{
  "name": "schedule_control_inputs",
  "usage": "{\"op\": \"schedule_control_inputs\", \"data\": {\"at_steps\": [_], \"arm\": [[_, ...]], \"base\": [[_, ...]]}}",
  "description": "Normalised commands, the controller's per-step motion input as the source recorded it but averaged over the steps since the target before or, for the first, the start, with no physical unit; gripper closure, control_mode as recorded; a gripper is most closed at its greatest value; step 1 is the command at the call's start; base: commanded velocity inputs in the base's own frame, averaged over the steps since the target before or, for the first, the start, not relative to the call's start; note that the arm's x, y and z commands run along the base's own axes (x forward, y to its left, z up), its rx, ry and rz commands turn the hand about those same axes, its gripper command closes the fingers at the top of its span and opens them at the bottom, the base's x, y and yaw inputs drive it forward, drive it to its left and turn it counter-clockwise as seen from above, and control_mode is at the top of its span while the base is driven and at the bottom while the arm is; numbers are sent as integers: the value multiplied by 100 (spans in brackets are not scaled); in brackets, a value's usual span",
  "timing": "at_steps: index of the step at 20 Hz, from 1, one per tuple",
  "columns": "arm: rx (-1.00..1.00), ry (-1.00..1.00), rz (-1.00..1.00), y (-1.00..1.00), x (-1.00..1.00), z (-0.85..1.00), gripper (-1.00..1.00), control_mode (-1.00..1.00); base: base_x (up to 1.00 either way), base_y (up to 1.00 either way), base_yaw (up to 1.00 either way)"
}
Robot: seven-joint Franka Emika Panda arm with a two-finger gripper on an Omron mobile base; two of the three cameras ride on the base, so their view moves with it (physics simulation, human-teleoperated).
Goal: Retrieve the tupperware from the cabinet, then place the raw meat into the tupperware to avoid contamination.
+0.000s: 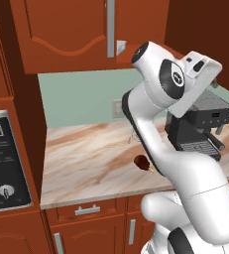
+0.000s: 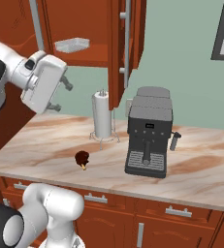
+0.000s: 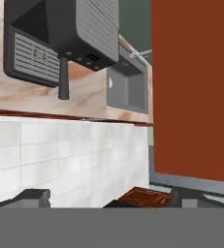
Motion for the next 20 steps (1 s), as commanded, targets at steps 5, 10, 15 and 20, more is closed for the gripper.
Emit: {"op": "schedule_control_inputs", "data": {"at_steps": [5,10,15,20], "arm": [[17,-6,10,34,7,-36,-100,-100],[18,-7,13,41,19,-37,-100,-100],[18,-11,14,37,29,-29,-100,-100],[19,-16,14,28,35,-14,-100,-100]], "base": [[0,0,0],[0,0,0],[0,0,0],[0,0,0]]}}
